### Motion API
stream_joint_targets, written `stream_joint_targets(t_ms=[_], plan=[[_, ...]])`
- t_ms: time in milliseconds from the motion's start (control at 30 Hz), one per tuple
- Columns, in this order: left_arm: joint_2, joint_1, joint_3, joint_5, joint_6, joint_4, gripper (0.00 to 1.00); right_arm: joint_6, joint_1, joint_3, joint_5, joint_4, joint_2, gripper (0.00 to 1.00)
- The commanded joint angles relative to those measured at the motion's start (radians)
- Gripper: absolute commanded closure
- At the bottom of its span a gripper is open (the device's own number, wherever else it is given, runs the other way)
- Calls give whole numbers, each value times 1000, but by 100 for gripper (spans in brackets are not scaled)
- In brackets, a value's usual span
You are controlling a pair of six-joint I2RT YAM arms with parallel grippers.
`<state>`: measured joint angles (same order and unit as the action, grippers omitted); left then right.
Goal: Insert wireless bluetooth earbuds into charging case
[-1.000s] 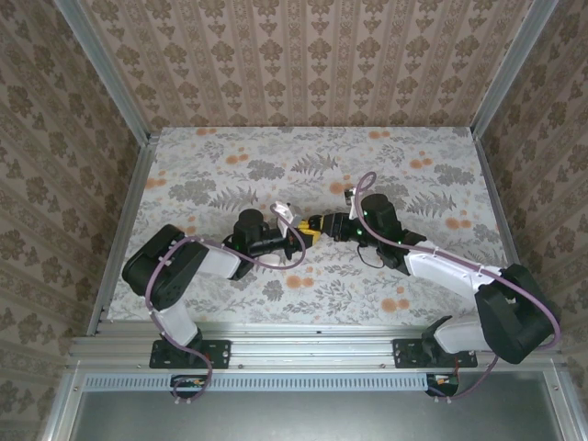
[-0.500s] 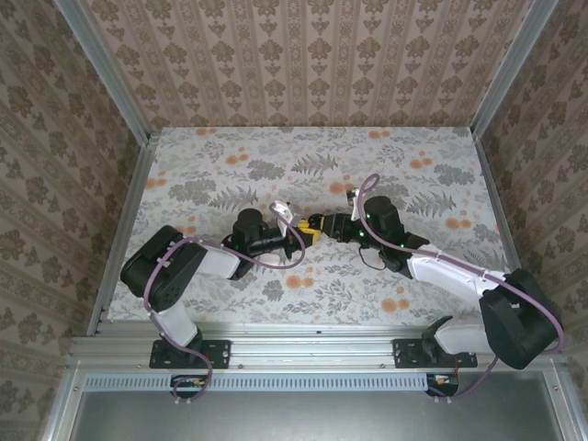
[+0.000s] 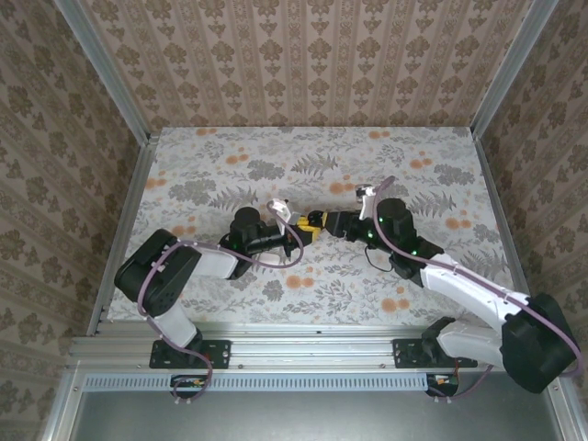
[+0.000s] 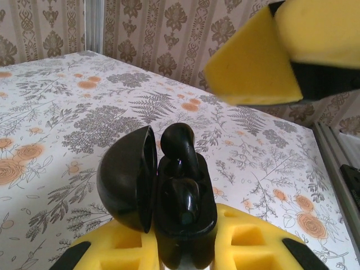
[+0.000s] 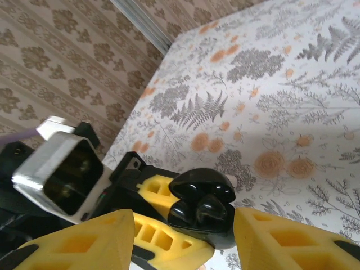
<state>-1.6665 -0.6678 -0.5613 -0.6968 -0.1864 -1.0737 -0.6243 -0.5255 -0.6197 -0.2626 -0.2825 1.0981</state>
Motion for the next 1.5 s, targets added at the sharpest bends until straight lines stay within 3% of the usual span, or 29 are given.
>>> stream_joint_targets(t_ms=[0, 333, 767, 1000, 1133, 1267, 1467], plan=[[46, -5, -18, -48, 38, 16, 93, 31, 22, 14, -26, 41, -60, 45], [124, -13, -24, -113, 154, 95, 93, 221, 136, -10, -232, 163, -139, 46], [241, -42, -55, -121, 345, 313, 93, 753, 170, -79, -442, 391, -201, 43], [280, -66, -72, -125, 424, 411, 93, 949, 169, -77, -408, 452, -225, 25], [292, -80, -72, -118, 435, 419, 93, 1100, 169, -91, -441, 517, -207, 25], [302, -91, -70, -109, 441, 425, 93, 1122, 169, -105, -448, 520, -179, 28], [305, -101, -70, -97, 456, 440, 93, 975, 168, -83, -483, 359, -135, 30]])
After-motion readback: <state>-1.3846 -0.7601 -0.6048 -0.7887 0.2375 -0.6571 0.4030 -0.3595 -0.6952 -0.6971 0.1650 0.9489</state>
